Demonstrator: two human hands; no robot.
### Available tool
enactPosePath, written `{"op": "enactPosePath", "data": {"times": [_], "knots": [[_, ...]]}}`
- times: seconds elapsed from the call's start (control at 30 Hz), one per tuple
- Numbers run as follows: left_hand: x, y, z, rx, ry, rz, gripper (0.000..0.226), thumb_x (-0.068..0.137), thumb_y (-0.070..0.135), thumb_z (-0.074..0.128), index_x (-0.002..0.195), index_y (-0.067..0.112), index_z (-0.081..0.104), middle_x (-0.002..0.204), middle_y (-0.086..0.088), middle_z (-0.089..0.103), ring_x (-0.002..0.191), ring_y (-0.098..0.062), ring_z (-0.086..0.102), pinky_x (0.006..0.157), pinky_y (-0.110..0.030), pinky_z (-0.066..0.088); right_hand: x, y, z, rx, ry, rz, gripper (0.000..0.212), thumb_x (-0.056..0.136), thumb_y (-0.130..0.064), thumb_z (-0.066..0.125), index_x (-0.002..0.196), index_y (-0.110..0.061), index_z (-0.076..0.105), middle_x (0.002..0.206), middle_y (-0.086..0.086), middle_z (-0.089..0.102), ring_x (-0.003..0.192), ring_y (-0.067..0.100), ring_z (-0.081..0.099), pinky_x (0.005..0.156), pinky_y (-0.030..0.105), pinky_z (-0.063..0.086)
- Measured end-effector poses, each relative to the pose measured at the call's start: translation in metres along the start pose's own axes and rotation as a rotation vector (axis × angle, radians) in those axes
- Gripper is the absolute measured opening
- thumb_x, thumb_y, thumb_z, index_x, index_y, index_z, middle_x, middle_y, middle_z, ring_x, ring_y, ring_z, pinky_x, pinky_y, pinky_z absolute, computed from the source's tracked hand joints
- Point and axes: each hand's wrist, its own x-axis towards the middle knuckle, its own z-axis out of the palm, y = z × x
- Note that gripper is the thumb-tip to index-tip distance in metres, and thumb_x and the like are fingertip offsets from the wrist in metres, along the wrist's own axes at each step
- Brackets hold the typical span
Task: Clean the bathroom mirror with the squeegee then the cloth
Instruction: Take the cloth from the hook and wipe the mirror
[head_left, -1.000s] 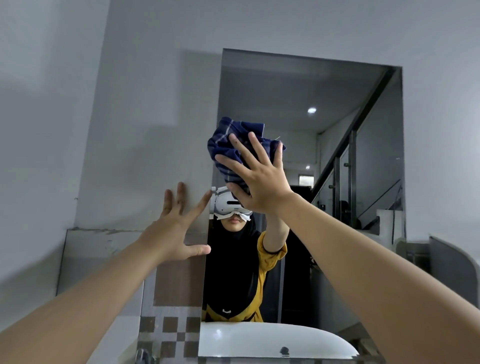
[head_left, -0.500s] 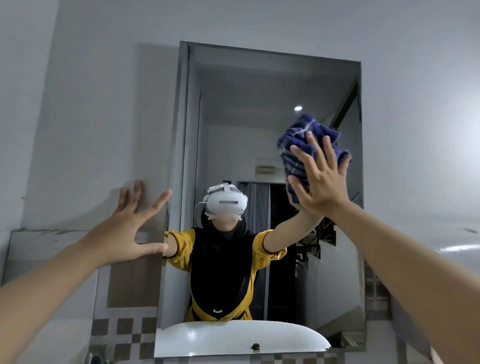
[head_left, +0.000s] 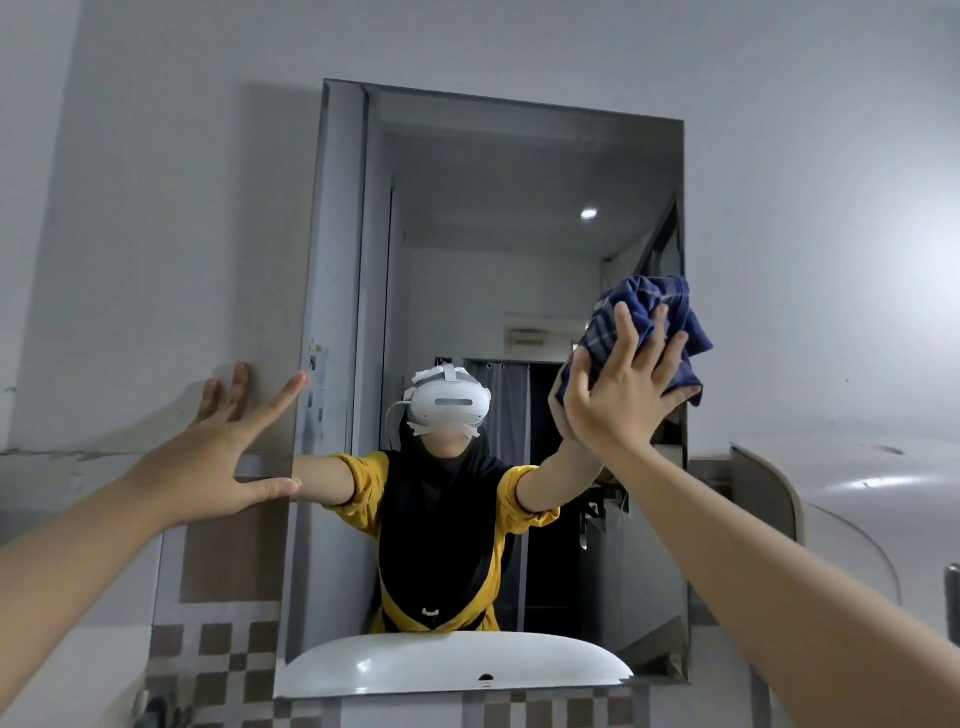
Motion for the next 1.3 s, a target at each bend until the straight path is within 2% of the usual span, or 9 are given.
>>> {"op": "enactPosePath", "data": {"times": [0.2,0.3,0.37,0.47,0.63,0.73,0.9,1.07,1.3], "knots": [[-0.008,0.013,0.004,0.053,0.014,-0.025,0.099,0.085,0.045,0.057,0.128,0.058,-0.031,0.152,-0.012,-0.026,0.14,-0.035,-0.017,0.112,-0.057,0.021,-0.038,-0.045,0.017,-0.016,-0.07,-0.108,0.064,0.091,-0.047,0.043,0.148,-0.039,0.015,0.163,0.003,-0.002,0.148,0.033,-0.008,0.106,0.07,-0.008],[-0.016,0.014,0.017,0.064,0.082,0.003,0.091,0.091,0.04,0.049,0.128,0.057,-0.033,0.148,-0.011,-0.029,0.141,-0.032,-0.013,0.109,-0.059,0.029,-0.05,-0.075,0.024,0.006,-0.102,-0.126,0.065,0.09,-0.046,0.044,0.149,-0.039,0.017,0.163,0.003,-0.002,0.148,0.034,-0.008,0.105,0.071,-0.01],[-0.023,0.01,0.026,0.08,0.088,0.018,0.086,0.089,0.046,0.045,0.13,0.056,-0.031,0.147,-0.009,-0.032,0.141,-0.031,-0.012,0.108,-0.06,0.029,-0.055,-0.095,0.028,0.023,-0.121,-0.147,0.065,0.09,-0.045,0.045,0.149,-0.038,0.018,0.163,0.003,-0.002,0.148,0.035,-0.009,0.105,0.073,-0.008],[-0.031,0.004,0.037,0.123,0.037,0.021,0.09,0.077,0.064,0.041,0.131,0.054,-0.03,0.148,-0.009,-0.035,0.138,-0.029,-0.017,0.109,-0.061,0.023,-0.063,-0.121,0.038,0.038,-0.138,-0.223,0.065,0.09,-0.045,0.046,0.149,-0.038,0.018,0.163,0.004,-0.002,0.148,0.036,-0.008,0.105,0.073,-0.007],[-0.031,-0.006,0.046,0.056,0.003,0.073,0.104,0.08,0.051,0.061,0.129,0.057,-0.03,0.141,0.002,-0.049,0.134,-0.026,-0.037,0.11,-0.062,0.003,-0.076,-0.163,0.055,0.044,-0.175,-0.35,0.066,0.09,-0.043,0.044,0.15,-0.039,0.017,0.163,0.003,-0.005,0.148,0.035,-0.01,0.104,0.074,-0.009],[-0.033,-0.012,0.049,0.047,-0.009,0.114,0.104,0.079,0.053,0.061,0.131,0.055,-0.03,0.138,0.007,-0.052,0.132,-0.023,-0.041,0.109,-0.059,-0.002,-0.084,-0.18,0.063,0.058,-0.139,-0.41,0.063,0.088,-0.042,0.046,0.146,-0.039,0.022,0.163,0.005,0.008,0.148,0.038,0.001,0.104,0.074,-0.004],[-0.035,-0.017,0.053,0.037,0.038,0.128,0.103,0.08,0.052,0.061,0.133,0.054,-0.027,0.142,0.008,-0.048,0.134,-0.022,-0.039,0.109,-0.056,-0.004,-0.09,-0.18,0.069,-0.006,-0.1,-0.591,0.061,0.089,-0.044,0.047,0.145,-0.041,0.025,0.162,0.004,0.017,0.148,0.037,0.009,0.104,0.07,-0.007],[-0.037,-0.018,0.055,0.042,0.049,0.113,0.103,0.08,0.052,0.061,0.131,0.056,-0.027,0.143,0.007,-0.048,0.134,-0.022,-0.039,0.108,-0.052,-0.006,-0.079,-0.159,0.061,-0.047,-0.118,-0.861,0.057,0.087,-0.045,0.051,0.143,-0.038,0.04,0.159,0.005,0.027,0.146,0.039,0.019,0.104,0.075,0.009],[-0.038,-0.01,0.051,0.102,0.01,0.042,0.105,0.079,0.052,0.061,0.127,0.058,-0.032,0.141,0.004,-0.05,0.133,-0.026,-0.037,0.108,-0.05,-0.006,-0.06,-0.127,0.045,-0.136,-0.199,-1.059,0.057,0.087,-0.048,0.046,0.144,-0.04,0.037,0.159,0.003,0.026,0.146,0.039,0.017,0.103,0.076,0.016]]}}
